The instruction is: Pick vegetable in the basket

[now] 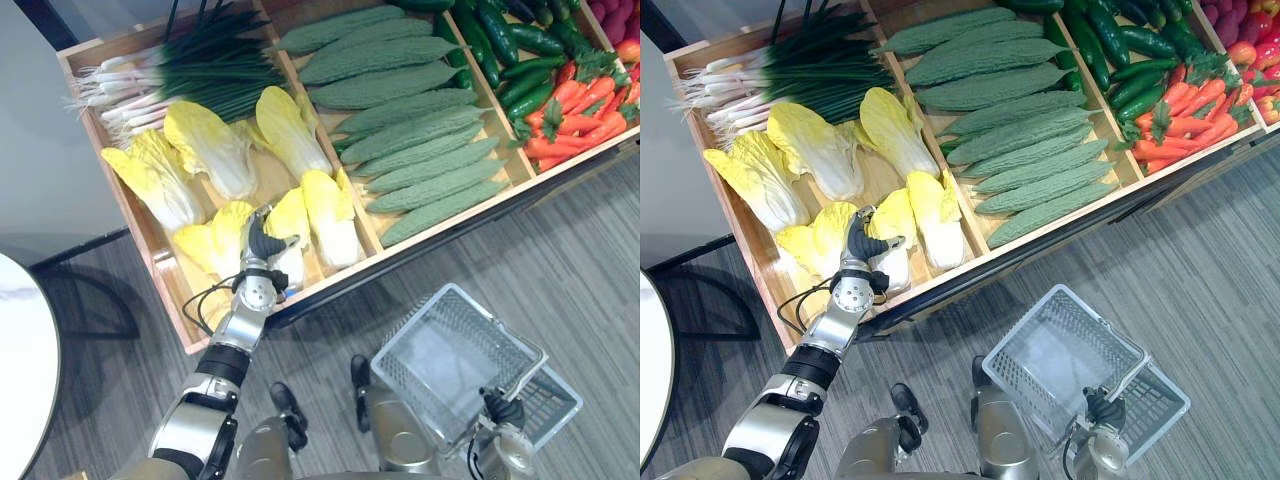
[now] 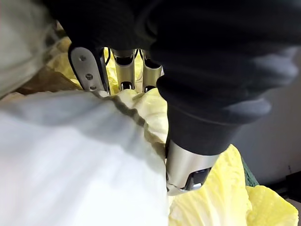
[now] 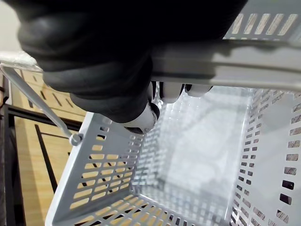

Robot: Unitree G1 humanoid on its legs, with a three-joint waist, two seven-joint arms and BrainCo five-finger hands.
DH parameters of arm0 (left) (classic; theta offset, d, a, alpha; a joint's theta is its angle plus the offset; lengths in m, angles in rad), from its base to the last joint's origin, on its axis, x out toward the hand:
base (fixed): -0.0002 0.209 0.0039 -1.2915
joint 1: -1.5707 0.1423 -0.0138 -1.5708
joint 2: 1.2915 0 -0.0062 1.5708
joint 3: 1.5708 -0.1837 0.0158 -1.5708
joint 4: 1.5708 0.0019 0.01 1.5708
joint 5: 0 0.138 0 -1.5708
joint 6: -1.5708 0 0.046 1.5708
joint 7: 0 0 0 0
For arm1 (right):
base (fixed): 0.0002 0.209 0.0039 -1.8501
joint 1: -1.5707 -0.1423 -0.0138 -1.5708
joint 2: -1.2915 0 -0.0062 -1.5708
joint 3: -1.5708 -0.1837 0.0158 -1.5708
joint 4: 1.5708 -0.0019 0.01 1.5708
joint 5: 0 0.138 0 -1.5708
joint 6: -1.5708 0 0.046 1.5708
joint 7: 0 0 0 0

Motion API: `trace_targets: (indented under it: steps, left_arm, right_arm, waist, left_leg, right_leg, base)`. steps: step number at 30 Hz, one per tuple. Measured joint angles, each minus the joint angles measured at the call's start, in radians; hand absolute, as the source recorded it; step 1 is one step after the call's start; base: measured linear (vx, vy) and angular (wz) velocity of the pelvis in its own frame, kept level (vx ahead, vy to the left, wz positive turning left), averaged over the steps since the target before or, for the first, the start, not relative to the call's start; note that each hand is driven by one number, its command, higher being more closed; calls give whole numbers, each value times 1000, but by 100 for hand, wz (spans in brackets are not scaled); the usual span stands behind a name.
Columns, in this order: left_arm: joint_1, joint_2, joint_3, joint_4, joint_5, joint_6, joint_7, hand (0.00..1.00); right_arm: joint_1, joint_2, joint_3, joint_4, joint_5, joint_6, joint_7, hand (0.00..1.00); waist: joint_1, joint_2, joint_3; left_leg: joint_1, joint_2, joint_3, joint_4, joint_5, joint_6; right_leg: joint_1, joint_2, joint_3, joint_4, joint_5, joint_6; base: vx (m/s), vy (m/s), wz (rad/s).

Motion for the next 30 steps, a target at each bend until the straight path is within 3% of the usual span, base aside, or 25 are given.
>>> trace_targets:
  steps: [8,15,20,23,25,26,30]
  left_arm:
    - [214,-5,21,-275,-81,1,-20,100]
    - [375,-61,54,-495,-102,-8,-38,100]
    - [431,-90,63,-613,-118,-43,-36,100]
    - [472,-133,68,-694,-144,-68,-29,100]
    - [500,-141,70,-744,-156,-81,-15,100]
    - [566,-158,48,-857,-175,-93,-15,100]
    - [616,-170,17,-897,-183,-111,-18,100]
  right_arm:
    - [1,3,-18,0,-1,6,0,100]
    - [1,8,-45,-3,-3,7,1,100]
    - [15,11,-58,-18,-3,7,1,100]
    - [33,11,-66,-46,-2,7,0,100]
    - [33,21,-62,-75,-2,7,-1,100]
    - [82,31,4,-237,-3,7,-21,100]
    - [133,34,36,-314,-2,7,-24,100]
  waist:
    - [2,8,4]
    - [8,23,4]
    - [10,54,-14]
    - [32,79,-28]
    - [36,81,-29]
    - [83,81,-57]
    - [82,80,-99]
  left_leg:
    - [58,-10,-27,-26,0,0]
    - [106,-26,-51,-33,0,0]
    - [126,-20,-62,-33,0,0]
    - [132,-14,-68,-20,-3,0]
    - [119,0,-89,27,-29,-4]
    - [58,23,-202,149,-121,-18]
    - [49,48,-165,197,-151,-19]
  right_leg:
    - [61,-5,-22,-2,-19,11]
    - [120,-22,-41,0,-39,19]
    - [146,-20,-50,0,-43,17]
    - [148,-16,-48,21,-51,10]
    - [146,-5,-43,39,-55,3]
    - [86,39,41,83,-73,6]
    - [72,53,70,87,-70,11]
  base:
    - [18,-2,8]
    - [20,16,12]
    - [-18,-18,6]
    - [-48,-38,0]
    - [-143,-57,-45]
    - [-222,-73,-102]
    - [-33,15,-49]
